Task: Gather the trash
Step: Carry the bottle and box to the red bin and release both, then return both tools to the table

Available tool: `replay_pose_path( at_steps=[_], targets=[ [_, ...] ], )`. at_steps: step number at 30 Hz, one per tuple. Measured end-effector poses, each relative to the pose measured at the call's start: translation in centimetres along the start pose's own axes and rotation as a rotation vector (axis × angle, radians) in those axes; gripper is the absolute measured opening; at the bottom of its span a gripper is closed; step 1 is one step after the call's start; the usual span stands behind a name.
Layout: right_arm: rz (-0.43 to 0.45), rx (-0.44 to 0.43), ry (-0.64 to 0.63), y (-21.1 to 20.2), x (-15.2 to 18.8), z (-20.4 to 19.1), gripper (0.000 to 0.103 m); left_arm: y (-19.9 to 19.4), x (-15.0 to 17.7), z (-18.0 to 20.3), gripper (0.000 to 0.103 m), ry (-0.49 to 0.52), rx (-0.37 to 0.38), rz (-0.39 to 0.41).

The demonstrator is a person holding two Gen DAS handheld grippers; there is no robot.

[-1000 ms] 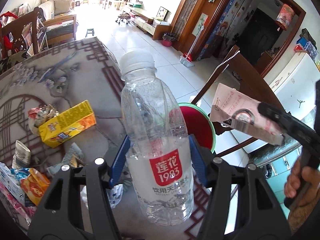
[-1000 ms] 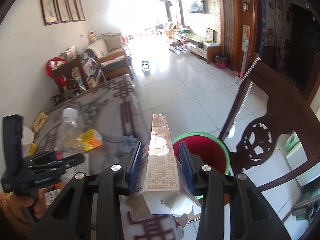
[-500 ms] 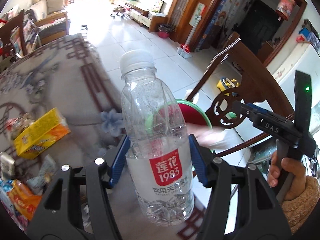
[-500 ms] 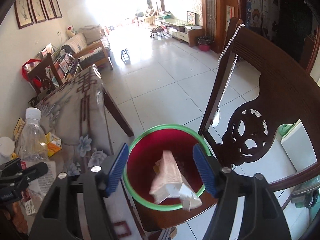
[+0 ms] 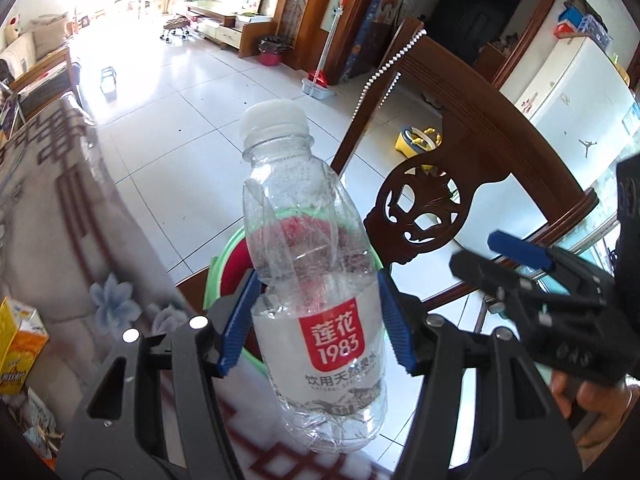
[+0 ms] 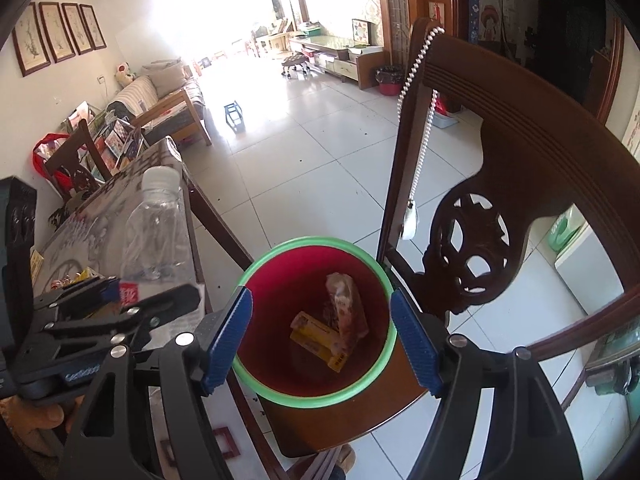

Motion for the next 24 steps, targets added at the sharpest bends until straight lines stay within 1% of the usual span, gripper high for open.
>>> replay_pose_path(
  at_steps=[2, 3, 4, 5, 8, 13, 15, 19, 22, 24],
  targets=[
    [-0.007, 0.000, 0.006, 0.0, 0.3, 0.2, 0.070, 0.5, -0.4, 0.3, 0.058, 0.006, -0.001, -0.003],
    [-0.011, 0.002, 0.005, 0.0, 0.4, 0.2, 0.070, 0.7, -0.5, 0.3, 0.060, 0.006, -0.006, -0.003],
    [-0.015, 0.006, 0.001, 0.0, 0.4, 0.2, 0.070, 0.8, -0.6, 0.3, 0.072, 0.004, -0.014, 0.000],
    [-0.016, 0.009, -0.003, -0.1, 0.5, 0.2, 0.070, 0.6, -0.7, 0.3, 0.078, -0.002, -0.017, 0.015],
    [-0.011, 0.013, -0.015, -0.4, 0.5, -0.3, 0.070, -0.9, -0.4, 0.0, 0.080, -0.013, -0.013, 0.056],
    [-0.016, -0.014, -0.046, -0.6, 0.6, -2.5, 0.070, -5.3, 1.4, -2.2, 0.082, -0.039, -0.070, 0.124],
    [-0.015, -0.028, -0.075, -0.8, 0.7, -4.0, 0.070, -7.4, 2.6, -3.8, 0.082, -0.081, -0.094, 0.147],
    [-0.007, -0.073, -0.133, -1.5, 1.2, -7.8, 0.071, -12.0, 6.3, -7.9, 0.083, -0.213, -0.139, 0.187],
    [0.004, -0.082, -0.164, -2.2, 1.7, -10.2, 0.072, -14.6, 8.7, -10.0, 0.083, -0.267, -0.175, 0.208],
    [0.016, -0.081, -0.166, -2.7, 1.9, -11.3, 0.072, -16.9, 11.0, -11.9, 0.083, -0.304, -0.211, 0.234]
  ],
)
Point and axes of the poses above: each gripper's, at about its wrist camera, not at the fingertips, and y roughly the way its jaws point, z to its right, x to its underside, the point moved 1 cm from there along y, roughly the way its jaws point, and after that the axes turned 6 degrees about -z, right-handed, at the moved point
